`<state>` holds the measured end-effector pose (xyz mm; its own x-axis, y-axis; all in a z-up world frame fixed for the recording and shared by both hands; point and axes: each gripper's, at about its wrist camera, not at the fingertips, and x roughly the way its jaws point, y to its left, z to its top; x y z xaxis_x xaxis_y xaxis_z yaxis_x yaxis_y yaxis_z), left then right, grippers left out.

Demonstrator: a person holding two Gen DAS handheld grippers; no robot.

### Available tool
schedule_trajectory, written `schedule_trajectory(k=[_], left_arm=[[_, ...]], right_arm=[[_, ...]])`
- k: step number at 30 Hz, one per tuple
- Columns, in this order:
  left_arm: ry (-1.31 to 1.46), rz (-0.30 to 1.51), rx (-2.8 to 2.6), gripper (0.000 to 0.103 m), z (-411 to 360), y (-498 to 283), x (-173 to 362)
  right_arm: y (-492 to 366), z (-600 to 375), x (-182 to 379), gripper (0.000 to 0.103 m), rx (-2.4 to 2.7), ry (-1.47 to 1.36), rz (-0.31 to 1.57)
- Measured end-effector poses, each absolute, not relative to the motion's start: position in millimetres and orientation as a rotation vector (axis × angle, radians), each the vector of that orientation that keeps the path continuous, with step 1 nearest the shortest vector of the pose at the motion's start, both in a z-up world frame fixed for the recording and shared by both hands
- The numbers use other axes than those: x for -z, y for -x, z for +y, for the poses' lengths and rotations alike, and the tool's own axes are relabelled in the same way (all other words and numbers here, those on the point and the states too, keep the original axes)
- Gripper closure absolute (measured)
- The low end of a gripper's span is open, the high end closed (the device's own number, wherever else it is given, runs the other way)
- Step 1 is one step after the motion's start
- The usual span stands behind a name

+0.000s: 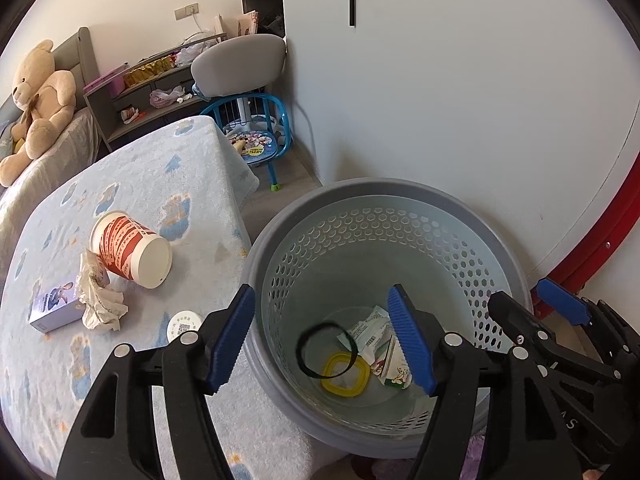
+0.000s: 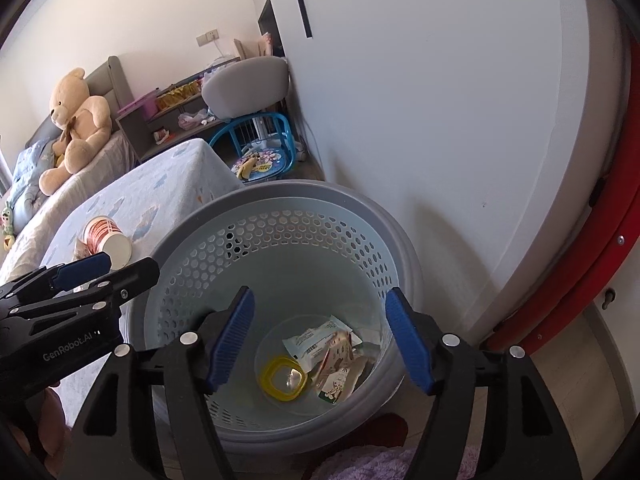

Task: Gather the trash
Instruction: 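Open both grippers to drop the wrapper and hair tie into the basket, then move both open grippers back from the basket toward the table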

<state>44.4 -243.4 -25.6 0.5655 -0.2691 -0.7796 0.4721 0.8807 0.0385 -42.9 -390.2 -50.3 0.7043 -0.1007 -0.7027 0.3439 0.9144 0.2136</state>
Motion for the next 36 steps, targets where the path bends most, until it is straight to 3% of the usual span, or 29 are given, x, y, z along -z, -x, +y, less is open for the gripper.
schedule_trajectory(k=[9, 36], left_arm=[[-0.242, 0.874, 0.434, 0.032, -237.9, -39.8, 24.8], [-0.202, 0.873, 0.472, 0.032, -214.2, -30.3, 19.9]], right_arm=[[45.6, -391.9, 48.8, 0.030, 0.252, -0.353, 0.740], [46.6, -388.6, 47.0, 0.024, 0.289, -0.323, 0.736]])
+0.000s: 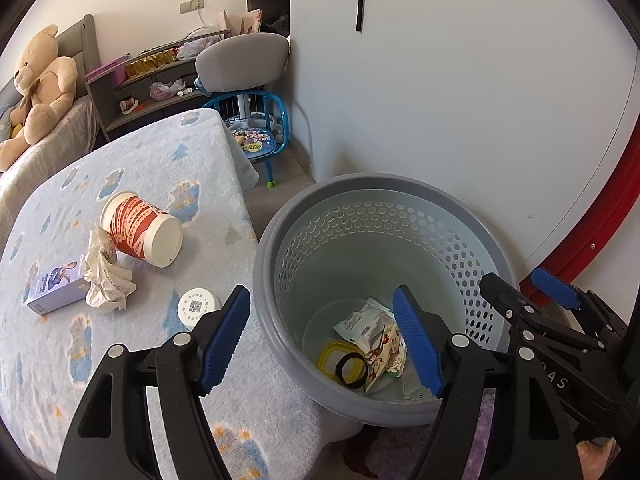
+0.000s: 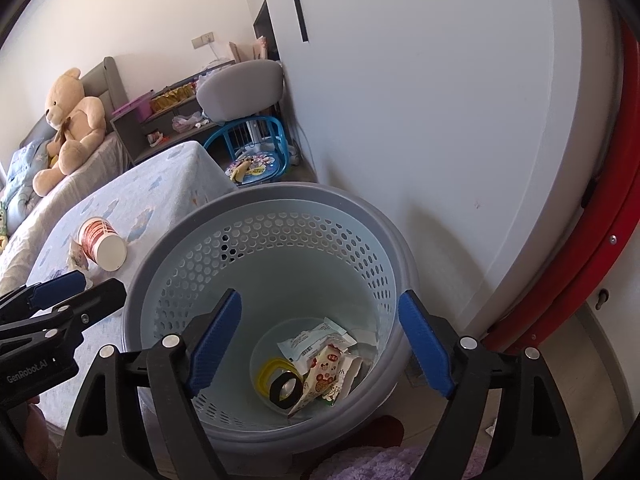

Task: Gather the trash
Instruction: 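Move both open grippers back from the basket toward the table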

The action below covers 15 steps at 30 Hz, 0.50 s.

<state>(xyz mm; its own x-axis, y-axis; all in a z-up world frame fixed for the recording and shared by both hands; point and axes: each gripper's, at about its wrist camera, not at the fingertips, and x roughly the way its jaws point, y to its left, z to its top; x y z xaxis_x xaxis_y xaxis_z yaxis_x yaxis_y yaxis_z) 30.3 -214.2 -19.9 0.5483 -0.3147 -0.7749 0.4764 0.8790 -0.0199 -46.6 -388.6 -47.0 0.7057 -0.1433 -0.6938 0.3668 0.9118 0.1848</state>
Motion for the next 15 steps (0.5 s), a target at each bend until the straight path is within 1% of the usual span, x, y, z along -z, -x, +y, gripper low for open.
schedule_trajectory(k=[2, 4, 15], left_arm=[[-0.203, 0.865, 0.469, 0.032, -207.5, -26.8, 17.6], [-0.194, 0.862, 0.466, 0.032, -200.4, -25.0, 16.2], [-0.150, 0.815, 0.427, 0.032, -156.1, -10.7, 5.8]], right_arm=[[48.5, -386.9, 45.4, 0.024, 0.301, -0.318, 0.726], [50.1, -385.6, 44.4, 0.021, 0.310, -0.314, 0.720], [57.9, -367.0, 37.9, 0.021, 0.313, -0.270, 0.714]])
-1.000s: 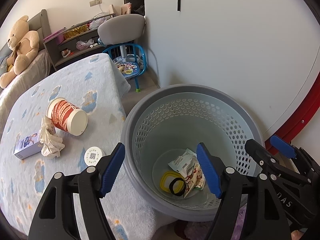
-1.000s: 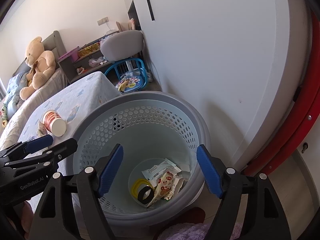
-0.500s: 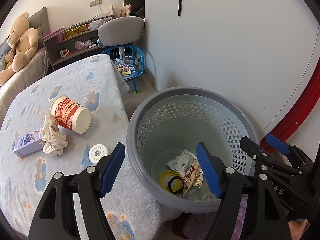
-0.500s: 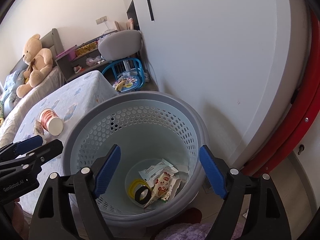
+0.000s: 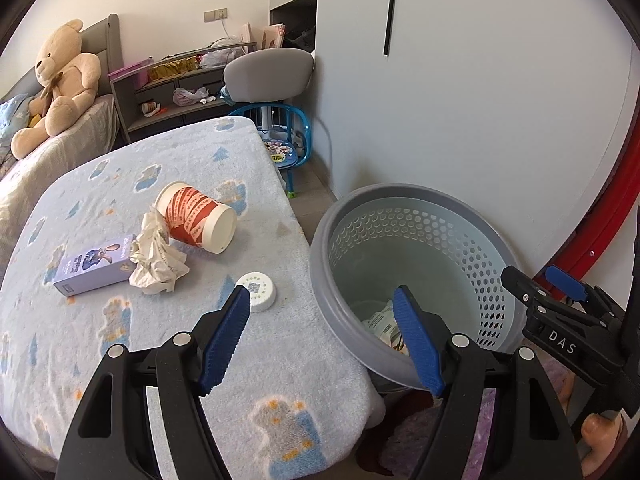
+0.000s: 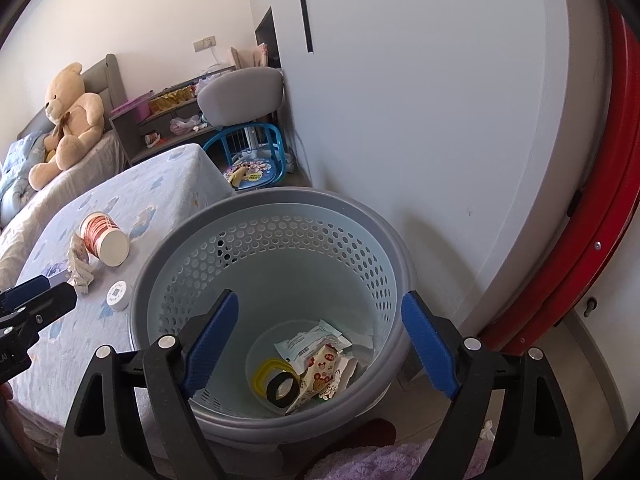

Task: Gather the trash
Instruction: 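Move both open grippers back from the basket toward the table, then grasp the white round QR-code lid with the right gripper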

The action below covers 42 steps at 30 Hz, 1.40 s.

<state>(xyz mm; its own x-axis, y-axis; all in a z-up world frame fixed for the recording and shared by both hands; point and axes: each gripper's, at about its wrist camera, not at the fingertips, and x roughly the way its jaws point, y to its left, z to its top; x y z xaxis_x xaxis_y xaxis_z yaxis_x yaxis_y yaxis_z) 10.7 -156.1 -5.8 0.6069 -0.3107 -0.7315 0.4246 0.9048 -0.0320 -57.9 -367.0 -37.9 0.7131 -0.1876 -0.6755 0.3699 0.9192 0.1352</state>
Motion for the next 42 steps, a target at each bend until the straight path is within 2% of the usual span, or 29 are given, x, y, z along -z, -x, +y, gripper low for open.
schedule_trajectory(k=[12, 27, 32, 40, 42], left_arm=[[-0.103, 0.816, 0.316, 0.032, -86.5, -15.4, 13.9], [-0.031, 0.866, 0.110, 0.032, 12.2, -49.1, 41.7], [-0.011, 0.863, 0.076, 0.032, 30.0, -57.8, 44.9], [0.006, 0.873, 0.080, 0.032, 35.8, -63.4, 50.7], [0.010, 0.876, 0.084, 0.032, 35.6, -63.4, 51.8]], right_arm=[[56.1, -313.6, 30.5, 0.021, 0.213, -0.284, 0.704], [-2.5, -208.9, 41.6, 0.021, 0.001, -0.203, 0.783], [-24.9, -189.6, 46.6, 0.024, -0.036, -0.191, 0.808], [-49.6, -170.0, 64.7, 0.047, -0.052, -0.164, 0.880], [-55.9, -166.9, 70.4, 0.050, -0.044, -0.155, 0.905]])
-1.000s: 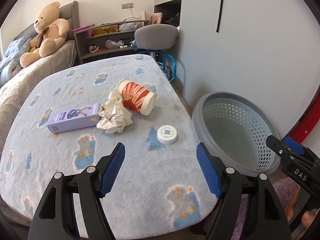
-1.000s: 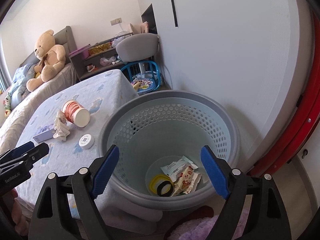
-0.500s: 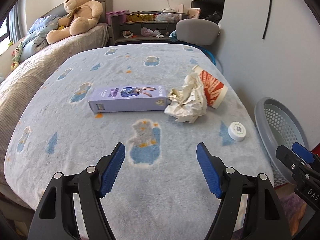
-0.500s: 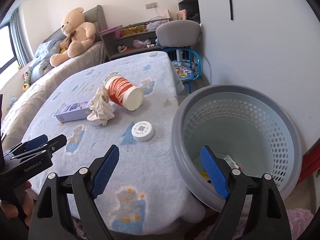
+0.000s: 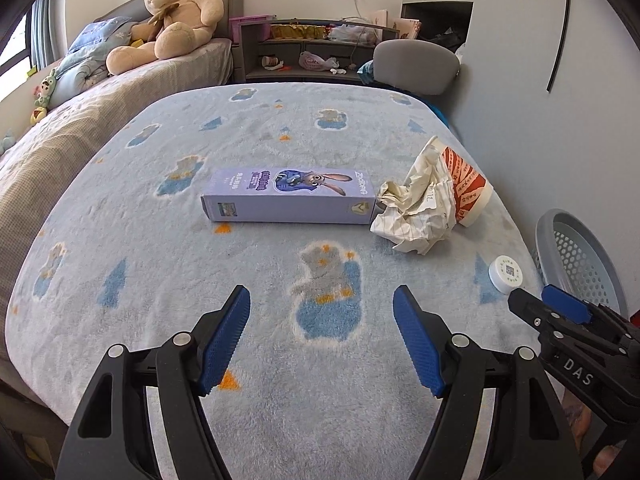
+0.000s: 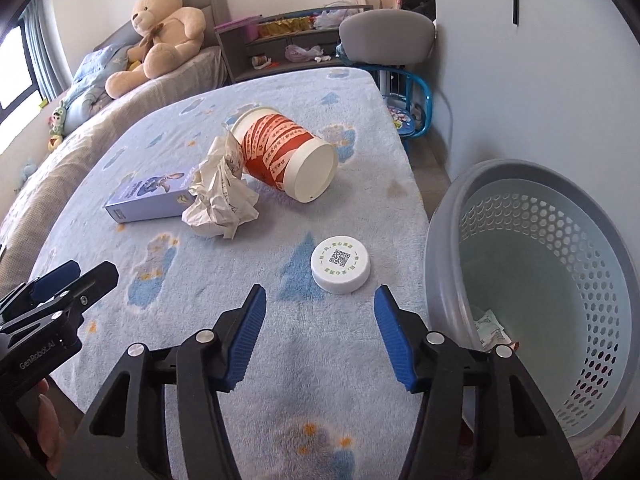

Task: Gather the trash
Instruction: 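Grasp the white round QR-code lid with the right gripper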

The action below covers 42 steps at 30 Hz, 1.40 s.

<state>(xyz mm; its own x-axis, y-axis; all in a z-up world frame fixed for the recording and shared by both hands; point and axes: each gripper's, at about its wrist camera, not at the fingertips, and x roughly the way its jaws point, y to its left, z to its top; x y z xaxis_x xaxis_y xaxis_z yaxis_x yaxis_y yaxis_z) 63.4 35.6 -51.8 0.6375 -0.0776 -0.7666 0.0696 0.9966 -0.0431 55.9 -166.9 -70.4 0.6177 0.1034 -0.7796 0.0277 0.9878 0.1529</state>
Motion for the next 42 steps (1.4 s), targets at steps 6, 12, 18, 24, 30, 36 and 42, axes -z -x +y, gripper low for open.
schedule_trajectory(k=[6, 12, 18, 24, 30, 36, 42], left_arm=[[0.018, 0.881, 0.090, 0.032, 36.4, -63.4, 53.9], [0.021, 0.886, 0.094, 0.032, 36.3, -63.2, 55.4], [0.020, 0.886, 0.100, 0.032, 34.3, -62.2, 55.3], [0.024, 0.898, 0.103, 0.032, 33.3, -62.7, 57.3], [0.021, 0.901, 0.110, 0.032, 29.4, -63.4, 56.8], [0.020, 0.878, 0.138, 0.032, 14.3, -70.7, 50.7], [0.011, 0.862, 0.159, 0.032, -11.5, -88.8, 49.0]], right_arm=[[-70.8, -163.9, 82.1, 0.055, -0.012, -0.143, 0.947], [-86.0, -159.6, 86.8, 0.061, 0.027, -0.109, 0.960], [-93.9, -158.4, 90.1, 0.065, 0.040, -0.073, 0.957], [-93.7, -163.1, 88.7, 0.066, 0.013, -0.103, 0.943], [-81.5, -164.3, 74.9, 0.066, -0.021, -0.125, 0.915], [-55.9, -170.9, 61.4, 0.066, -0.036, -0.121, 0.894], [-33.1, -190.4, 57.6, 0.066, -0.030, -0.150, 0.882]])
